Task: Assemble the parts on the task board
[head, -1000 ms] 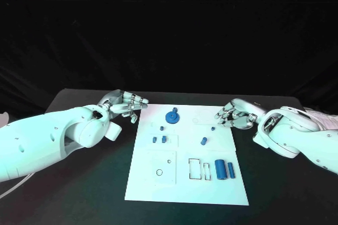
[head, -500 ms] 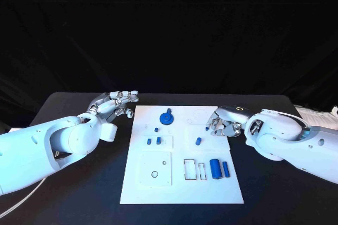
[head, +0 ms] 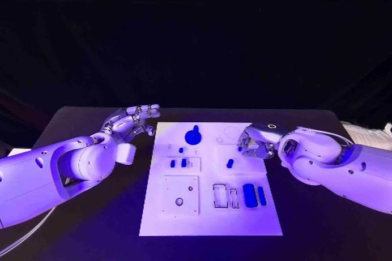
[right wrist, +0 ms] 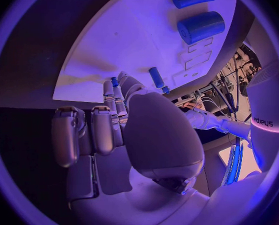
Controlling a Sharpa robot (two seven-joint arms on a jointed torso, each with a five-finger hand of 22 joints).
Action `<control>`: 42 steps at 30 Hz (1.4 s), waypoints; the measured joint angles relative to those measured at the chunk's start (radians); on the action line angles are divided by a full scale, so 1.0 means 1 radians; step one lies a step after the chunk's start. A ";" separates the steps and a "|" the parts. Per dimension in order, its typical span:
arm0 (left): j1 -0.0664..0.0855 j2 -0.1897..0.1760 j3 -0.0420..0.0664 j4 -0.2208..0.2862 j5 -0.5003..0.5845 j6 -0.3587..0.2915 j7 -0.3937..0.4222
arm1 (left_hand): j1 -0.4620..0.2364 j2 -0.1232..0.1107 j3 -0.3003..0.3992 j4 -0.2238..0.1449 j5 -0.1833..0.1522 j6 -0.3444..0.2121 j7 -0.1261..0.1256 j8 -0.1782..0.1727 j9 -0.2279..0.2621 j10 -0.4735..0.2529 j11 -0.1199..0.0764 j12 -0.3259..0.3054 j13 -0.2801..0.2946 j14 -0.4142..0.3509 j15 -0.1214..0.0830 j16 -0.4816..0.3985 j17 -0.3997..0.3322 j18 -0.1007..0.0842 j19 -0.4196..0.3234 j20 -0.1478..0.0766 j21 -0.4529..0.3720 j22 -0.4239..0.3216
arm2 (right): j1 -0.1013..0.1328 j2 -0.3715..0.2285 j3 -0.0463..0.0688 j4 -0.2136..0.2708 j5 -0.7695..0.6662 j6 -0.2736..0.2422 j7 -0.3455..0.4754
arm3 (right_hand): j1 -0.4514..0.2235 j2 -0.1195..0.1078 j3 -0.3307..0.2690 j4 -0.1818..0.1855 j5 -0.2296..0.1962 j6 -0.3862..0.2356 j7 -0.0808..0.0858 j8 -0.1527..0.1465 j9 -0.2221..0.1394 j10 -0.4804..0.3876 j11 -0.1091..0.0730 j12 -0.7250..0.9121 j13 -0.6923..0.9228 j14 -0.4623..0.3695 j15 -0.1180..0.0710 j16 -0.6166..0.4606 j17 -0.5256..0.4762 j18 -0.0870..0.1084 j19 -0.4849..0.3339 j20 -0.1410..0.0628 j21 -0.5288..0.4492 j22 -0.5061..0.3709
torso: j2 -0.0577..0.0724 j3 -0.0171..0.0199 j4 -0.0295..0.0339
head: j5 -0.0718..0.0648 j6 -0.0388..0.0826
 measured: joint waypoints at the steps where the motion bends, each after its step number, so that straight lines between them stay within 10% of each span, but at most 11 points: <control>1: 0.000 0.000 0.000 0.000 0.001 0.000 0.000 | 0.000 0.000 -0.001 -0.001 0.000 0.000 0.000 0.000 0.000 0.000 0.000 0.000 0.001 -0.002 0.002 0.000 0.000 0.000 0.000 0.000 0.000 -0.001 | 0.000 0.002 0.000 -0.001 -0.002 0.000 -0.001 | 0.000 0.000 0.006 0.000 -0.005 0.000 0.000 0.000 -0.001 0.000 0.000 0.000 -0.003 0.000 0.000 -0.004 -0.001 0.000 0.000 0.000 -0.001 0.000 | 0.000 0.0005 -0.0002 | 0.000 0.000; 42: -0.001 0.002 0.000 -0.009 0.008 0.014 -0.011 | -0.004 0.004 0.000 -0.011 0.000 0.000 0.000 0.000 -0.002 -0.008 0.000 0.010 0.006 -0.007 0.000 -0.004 -0.009 0.000 -0.007 0.000 -0.017 -0.011 | -0.004 0.048 0.006 -0.051 -0.011 0.034 -0.004 | -0.029 -0.015 0.187 -0.024 -0.049 0.046 -0.006 0.000 0.009 0.036 -0.004 0.008 -0.078 0.000 0.000 -0.004 0.001 0.000 0.000 0.000 -0.001 0.000 | -0.001 0.0016 -0.0012 | -0.001 -0.008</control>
